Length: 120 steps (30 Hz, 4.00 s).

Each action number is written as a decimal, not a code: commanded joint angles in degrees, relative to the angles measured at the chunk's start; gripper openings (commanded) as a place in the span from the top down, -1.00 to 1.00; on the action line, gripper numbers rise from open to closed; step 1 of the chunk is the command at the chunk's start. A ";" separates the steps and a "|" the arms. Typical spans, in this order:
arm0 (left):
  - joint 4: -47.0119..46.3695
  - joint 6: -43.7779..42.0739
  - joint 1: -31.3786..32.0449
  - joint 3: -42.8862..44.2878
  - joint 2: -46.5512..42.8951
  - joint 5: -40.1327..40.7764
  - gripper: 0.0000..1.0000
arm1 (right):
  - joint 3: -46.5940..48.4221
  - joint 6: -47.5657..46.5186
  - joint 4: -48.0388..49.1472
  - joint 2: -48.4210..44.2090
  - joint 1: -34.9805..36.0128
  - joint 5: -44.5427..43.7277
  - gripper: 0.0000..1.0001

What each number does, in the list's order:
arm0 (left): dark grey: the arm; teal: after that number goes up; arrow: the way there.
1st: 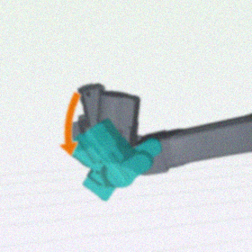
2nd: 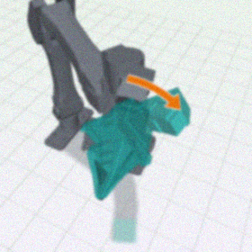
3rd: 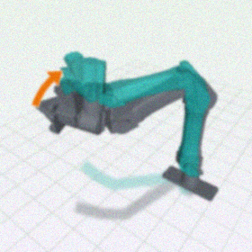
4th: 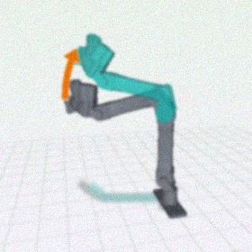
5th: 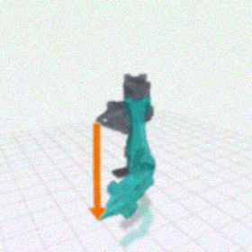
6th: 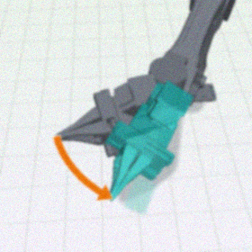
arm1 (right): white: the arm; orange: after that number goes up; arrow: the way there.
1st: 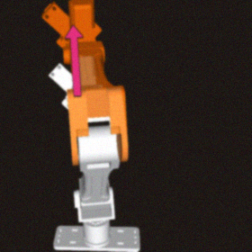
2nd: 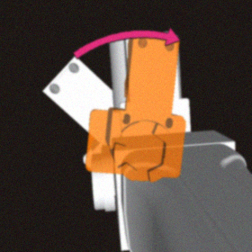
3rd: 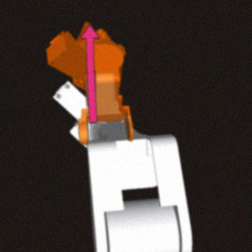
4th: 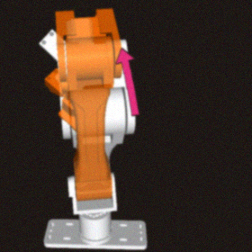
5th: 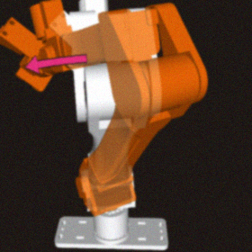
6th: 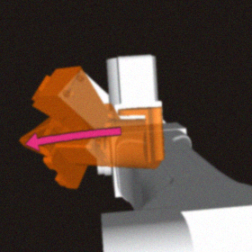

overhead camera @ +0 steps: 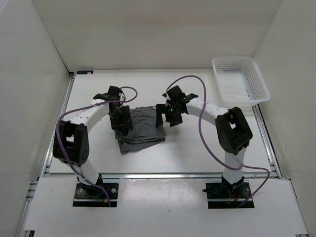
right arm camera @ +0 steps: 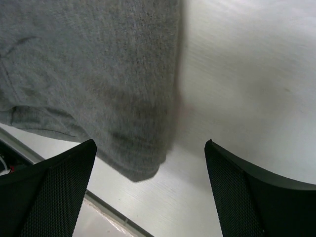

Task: Fold and stack the shorts
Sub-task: Fold the shorts

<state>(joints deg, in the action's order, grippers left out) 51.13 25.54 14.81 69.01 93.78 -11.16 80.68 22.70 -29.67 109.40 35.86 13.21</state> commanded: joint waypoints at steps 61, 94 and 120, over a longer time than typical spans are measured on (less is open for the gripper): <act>6.96 -4.00 -9.64 10.42 -4.66 -0.97 -0.99 | -17.91 10.79 17.63 -10.23 -3.68 -2.13 1.00; -0.69 3.55 10.68 34.08 29.26 -2.47 0.79 | -8.53 20.01 11.30 -1.84 -3.33 -15.94 0.98; 11.18 -4.01 2.43 49.75 4.24 0.44 -1.00 | -4.56 5.70 -12.87 -35.99 -6.85 -55.12 -1.00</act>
<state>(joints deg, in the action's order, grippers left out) 60.75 22.39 19.79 121.67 107.35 -11.88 79.26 31.57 -35.24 76.01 29.67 -30.02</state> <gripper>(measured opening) 0.995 0.998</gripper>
